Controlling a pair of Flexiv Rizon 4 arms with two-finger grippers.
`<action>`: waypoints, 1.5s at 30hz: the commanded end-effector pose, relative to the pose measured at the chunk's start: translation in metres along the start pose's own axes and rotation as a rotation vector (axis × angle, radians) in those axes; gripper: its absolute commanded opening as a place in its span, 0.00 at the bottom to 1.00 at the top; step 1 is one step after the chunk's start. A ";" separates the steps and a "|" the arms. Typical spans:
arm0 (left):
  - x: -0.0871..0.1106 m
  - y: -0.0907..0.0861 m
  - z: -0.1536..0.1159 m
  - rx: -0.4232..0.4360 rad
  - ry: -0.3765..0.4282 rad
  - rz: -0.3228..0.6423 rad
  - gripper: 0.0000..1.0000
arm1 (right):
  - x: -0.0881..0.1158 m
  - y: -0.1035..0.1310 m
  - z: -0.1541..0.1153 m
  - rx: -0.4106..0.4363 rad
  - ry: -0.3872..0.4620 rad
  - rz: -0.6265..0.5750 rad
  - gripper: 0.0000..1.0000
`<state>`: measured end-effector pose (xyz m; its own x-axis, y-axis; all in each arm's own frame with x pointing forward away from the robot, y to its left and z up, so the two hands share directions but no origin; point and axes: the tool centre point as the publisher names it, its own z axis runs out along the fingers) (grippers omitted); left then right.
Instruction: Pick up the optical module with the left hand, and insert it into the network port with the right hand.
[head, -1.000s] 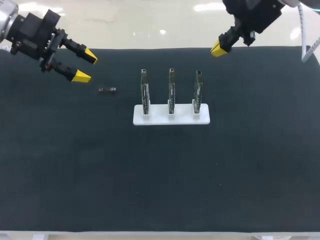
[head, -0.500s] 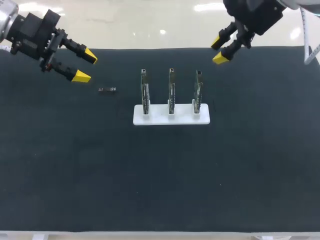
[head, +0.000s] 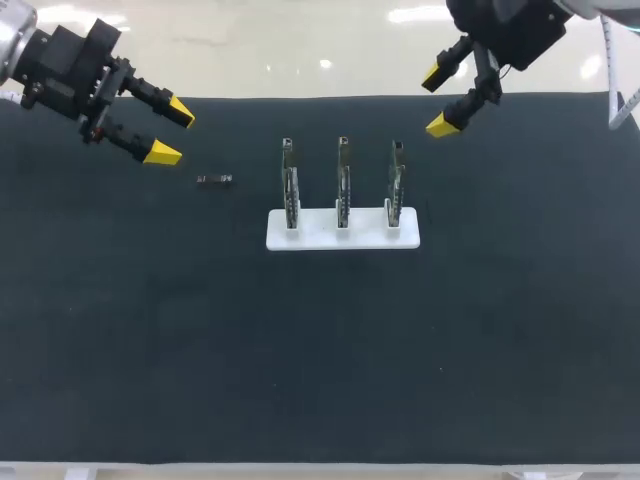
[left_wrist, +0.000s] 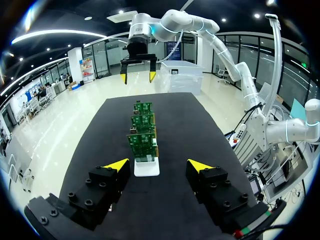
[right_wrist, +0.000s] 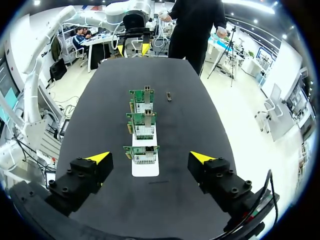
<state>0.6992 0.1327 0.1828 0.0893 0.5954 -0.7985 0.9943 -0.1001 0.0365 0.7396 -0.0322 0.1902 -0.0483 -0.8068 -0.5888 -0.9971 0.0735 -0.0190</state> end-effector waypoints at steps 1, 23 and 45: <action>0.006 0.004 -0.002 -0.013 0.039 0.010 1.00 | 0.000 0.001 0.000 0.002 -0.001 0.000 1.00; 0.108 0.079 0.006 0.000 0.357 -0.031 1.00 | 0.000 0.001 0.000 0.002 -0.001 0.000 1.00; 0.159 0.132 0.053 -0.061 0.575 -0.073 1.00 | 0.000 0.001 0.000 0.002 -0.001 0.000 1.00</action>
<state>0.8324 0.1768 0.0314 0.0252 0.9315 -0.3630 0.9976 0.0002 0.0699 0.7396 -0.0322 0.1902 -0.0484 -0.8069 -0.5887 -0.9971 0.0737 -0.0190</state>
